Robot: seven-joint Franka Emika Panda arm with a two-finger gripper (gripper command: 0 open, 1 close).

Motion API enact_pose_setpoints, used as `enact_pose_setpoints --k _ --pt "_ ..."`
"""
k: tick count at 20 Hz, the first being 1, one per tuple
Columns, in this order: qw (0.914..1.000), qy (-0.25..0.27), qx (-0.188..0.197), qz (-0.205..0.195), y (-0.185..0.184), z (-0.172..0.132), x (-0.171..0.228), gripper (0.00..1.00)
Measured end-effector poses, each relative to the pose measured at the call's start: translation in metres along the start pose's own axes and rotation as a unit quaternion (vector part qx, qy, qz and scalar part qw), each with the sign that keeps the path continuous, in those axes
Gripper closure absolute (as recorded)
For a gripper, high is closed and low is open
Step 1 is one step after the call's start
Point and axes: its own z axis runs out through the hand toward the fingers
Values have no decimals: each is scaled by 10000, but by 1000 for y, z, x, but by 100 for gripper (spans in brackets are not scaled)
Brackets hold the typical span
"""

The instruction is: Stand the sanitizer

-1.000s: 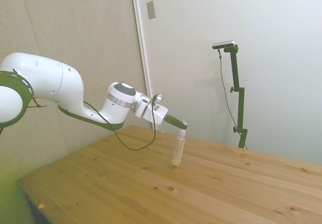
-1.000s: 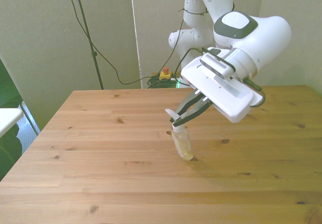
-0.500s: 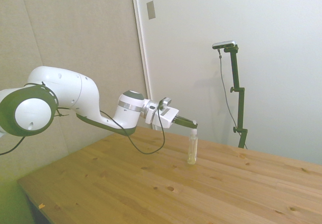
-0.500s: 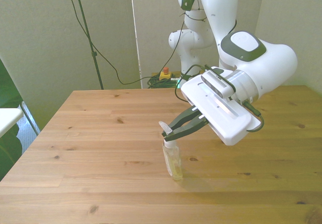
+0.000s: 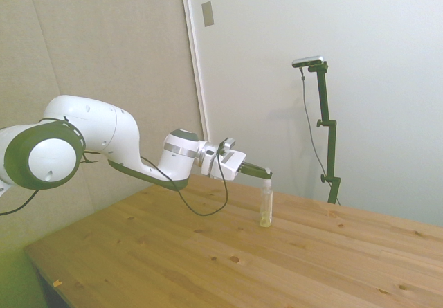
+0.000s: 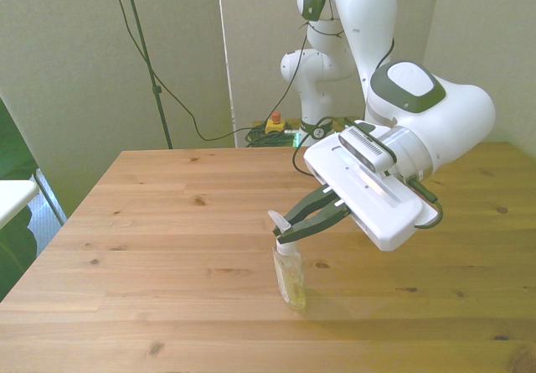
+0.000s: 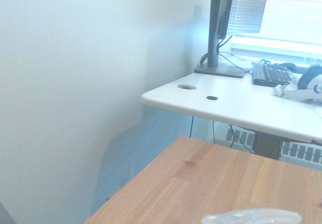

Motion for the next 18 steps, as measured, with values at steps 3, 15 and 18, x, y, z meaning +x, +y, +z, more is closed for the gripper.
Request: enact_pose_setpoints --k 3,15,18 --pt "10000 -9 1 -5 0 -1 -1 0" --pt "10000 -71 -25 -31 5 5 -2 0" --pt "9999 -94 -30 -27 5 7 -1 0"
